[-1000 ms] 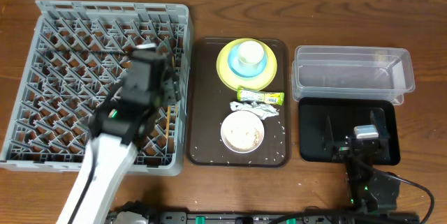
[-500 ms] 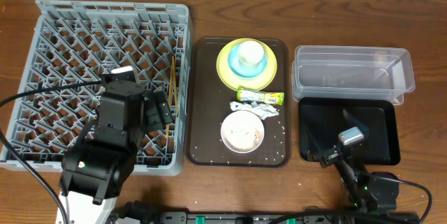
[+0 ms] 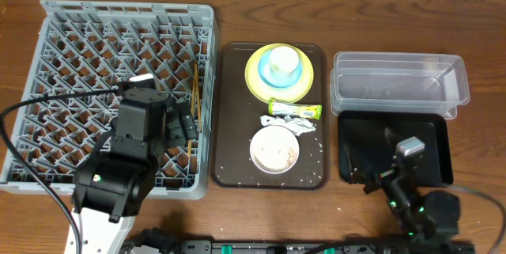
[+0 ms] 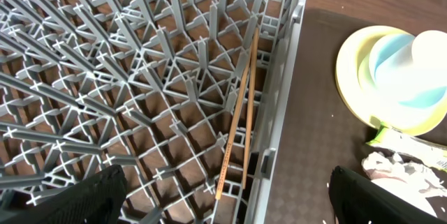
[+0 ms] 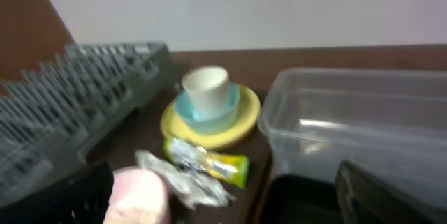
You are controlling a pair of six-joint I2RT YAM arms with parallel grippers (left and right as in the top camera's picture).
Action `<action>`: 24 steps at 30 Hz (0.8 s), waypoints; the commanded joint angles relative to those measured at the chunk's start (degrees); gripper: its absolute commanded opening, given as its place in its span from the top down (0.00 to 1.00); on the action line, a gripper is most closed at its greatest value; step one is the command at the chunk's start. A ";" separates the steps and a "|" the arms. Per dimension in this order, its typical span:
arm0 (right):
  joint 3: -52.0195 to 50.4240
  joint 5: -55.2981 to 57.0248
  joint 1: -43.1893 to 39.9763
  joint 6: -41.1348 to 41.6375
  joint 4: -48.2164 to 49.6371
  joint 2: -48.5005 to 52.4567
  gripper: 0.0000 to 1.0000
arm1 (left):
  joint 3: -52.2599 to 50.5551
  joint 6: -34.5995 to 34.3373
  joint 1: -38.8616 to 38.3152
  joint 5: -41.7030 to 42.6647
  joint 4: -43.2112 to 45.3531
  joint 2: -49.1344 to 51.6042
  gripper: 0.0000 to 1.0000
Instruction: Sort waste into correct bins and load items into the dishwasher
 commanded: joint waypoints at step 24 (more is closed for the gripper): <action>45.53 23.26 28.20 10.29 -29.40 65.33 0.99 | 0.31 -0.55 0.24 -0.28 -0.11 1.42 0.06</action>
